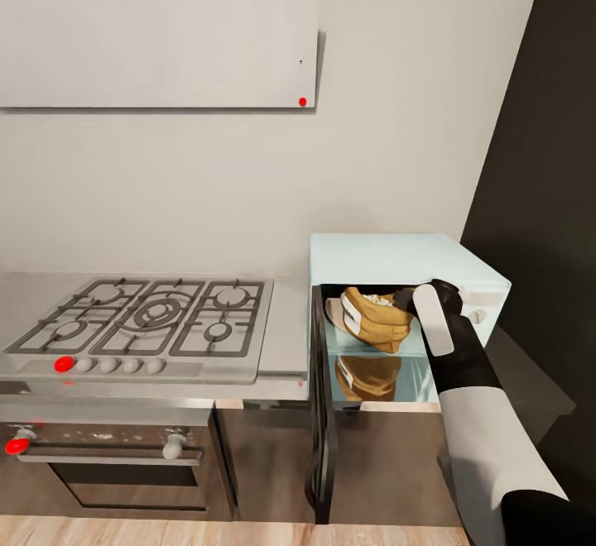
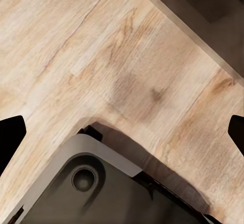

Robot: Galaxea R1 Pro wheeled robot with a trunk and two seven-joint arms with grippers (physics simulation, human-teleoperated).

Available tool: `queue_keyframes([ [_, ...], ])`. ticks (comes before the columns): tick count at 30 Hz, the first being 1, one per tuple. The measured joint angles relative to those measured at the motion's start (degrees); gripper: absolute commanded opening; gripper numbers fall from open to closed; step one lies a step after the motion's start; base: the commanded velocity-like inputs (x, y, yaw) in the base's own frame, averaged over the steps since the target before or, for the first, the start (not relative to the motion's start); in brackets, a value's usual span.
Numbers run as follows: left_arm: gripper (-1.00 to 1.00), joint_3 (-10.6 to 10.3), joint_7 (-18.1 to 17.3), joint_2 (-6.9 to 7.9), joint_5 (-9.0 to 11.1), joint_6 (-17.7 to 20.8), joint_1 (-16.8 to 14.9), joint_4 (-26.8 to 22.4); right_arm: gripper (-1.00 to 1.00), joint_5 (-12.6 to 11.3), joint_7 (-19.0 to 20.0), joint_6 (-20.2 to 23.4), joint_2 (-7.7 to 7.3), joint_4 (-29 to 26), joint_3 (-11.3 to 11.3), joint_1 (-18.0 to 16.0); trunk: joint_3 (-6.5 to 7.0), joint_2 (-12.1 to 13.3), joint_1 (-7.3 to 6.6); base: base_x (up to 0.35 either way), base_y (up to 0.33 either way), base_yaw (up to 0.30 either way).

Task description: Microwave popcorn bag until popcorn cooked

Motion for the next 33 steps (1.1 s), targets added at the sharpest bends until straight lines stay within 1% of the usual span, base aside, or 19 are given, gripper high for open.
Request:
queue_keyframes([
  [10,1.00,0.14,-0.37,0.28,0.18,0.32,-0.16,-0.09,1.00,-0.08,-0.53,-0.10,-0.45,0.28,-0.12,-0.24,0.00,0.00,0.00,0.000,0.000,0.000],
  [17,1.00,0.15,-0.34,0.34,0.15,0.30,-0.17,-0.07,1.00,-0.13,-0.39,0.33,-0.42,-3.37,0.03,0.44,0.00,0.00,0.00,0.000,0.000,0.000],
  [24,1.00,0.15,-0.34,0.36,0.15,0.31,-0.17,-0.07,1.00,-0.14,-0.37,0.68,-0.42,-4.18,0.13,0.68,0.00,0.00,0.00,0.000,0.000,0.000],
  [28,1.00,0.15,-0.34,0.33,0.15,0.26,-0.17,-0.07,1.00,-0.21,-0.37,0.98,-0.46,-5.76,0.20,1.33,0.00,0.00,0.00,0.000,0.000,0.000],
  [33,1.00,0.14,-0.34,0.32,0.15,0.25,-0.17,-0.07,1.00,-0.23,-0.36,2.56,-0.49,-7.68,0.22,2.20,0.00,0.00,0.00,0.000,0.000,0.000],
])
